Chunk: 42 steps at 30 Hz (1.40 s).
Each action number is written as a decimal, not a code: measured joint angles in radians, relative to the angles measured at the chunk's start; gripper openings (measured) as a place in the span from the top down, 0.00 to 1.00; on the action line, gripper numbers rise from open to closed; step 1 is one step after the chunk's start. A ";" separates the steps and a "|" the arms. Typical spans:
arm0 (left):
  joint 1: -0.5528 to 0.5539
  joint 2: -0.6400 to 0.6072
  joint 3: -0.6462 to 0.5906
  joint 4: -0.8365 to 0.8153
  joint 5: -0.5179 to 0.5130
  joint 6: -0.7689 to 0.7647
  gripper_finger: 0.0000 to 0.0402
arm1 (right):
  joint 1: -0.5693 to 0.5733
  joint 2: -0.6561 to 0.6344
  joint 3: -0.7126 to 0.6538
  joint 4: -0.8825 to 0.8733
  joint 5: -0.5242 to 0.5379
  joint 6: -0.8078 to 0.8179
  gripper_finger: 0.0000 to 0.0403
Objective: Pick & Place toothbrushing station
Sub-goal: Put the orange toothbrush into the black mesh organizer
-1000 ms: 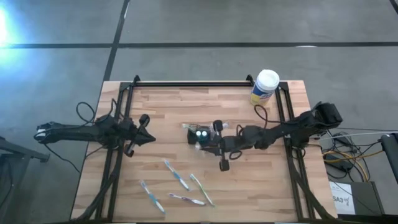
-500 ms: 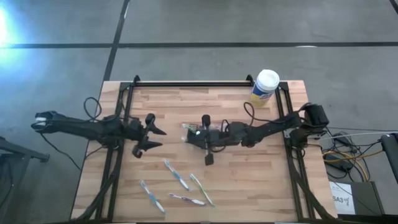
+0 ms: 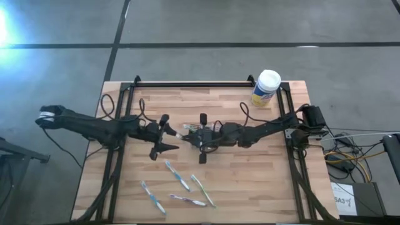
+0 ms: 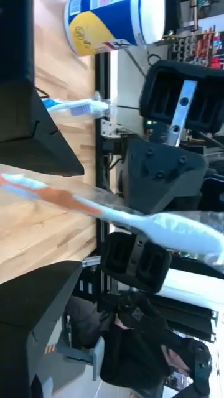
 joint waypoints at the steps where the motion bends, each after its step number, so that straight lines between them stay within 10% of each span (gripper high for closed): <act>1: 0.000 0.012 0.007 -0.004 0.000 0.000 0.40 | 0.000 0.000 -0.002 0.000 0.001 0.000 0.98; 12: 0.000 0.077 0.053 -0.003 -0.002 0.010 0.47 | 0.000 0.002 -0.017 -0.002 0.003 0.000 0.98; 24: 0.000 0.079 0.051 0.024 -0.016 0.042 0.94 | 0.000 0.002 -0.019 0.006 0.004 -0.008 0.98; 42: -0.005 0.073 0.047 -0.002 0.014 0.087 0.95 | 0.001 -0.042 -0.028 -0.021 -0.006 0.057 0.87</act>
